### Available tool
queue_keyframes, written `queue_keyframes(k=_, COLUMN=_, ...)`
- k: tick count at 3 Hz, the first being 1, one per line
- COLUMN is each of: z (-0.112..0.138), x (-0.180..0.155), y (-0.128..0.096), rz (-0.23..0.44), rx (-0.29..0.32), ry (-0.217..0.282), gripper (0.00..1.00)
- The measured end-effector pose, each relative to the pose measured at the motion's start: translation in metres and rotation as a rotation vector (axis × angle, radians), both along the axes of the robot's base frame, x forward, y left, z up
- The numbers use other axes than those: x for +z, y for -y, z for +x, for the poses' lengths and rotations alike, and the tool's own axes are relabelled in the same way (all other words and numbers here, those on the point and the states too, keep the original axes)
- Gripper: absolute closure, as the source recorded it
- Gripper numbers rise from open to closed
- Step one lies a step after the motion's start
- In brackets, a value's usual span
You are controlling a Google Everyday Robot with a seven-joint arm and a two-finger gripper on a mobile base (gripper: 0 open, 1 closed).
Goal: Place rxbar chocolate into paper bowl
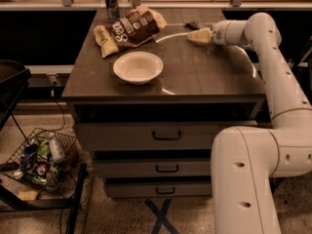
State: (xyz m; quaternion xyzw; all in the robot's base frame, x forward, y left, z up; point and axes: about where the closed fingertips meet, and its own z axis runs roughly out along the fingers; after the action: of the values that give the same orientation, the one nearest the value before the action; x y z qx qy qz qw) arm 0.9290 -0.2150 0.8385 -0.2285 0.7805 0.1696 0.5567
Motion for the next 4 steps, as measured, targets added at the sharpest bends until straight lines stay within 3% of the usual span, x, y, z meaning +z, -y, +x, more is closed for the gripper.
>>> queue_keyframes(k=3, z=0.0024, x=-0.0063, y=-0.0079, rz=0.001, rx=0.009, ry=-0.008, gripper=0.96)
queue_keyframes(k=4, z=0.0021, x=-0.0045, y=-0.0084, rz=0.001, rx=0.009, ry=-0.008, gripper=1.00)
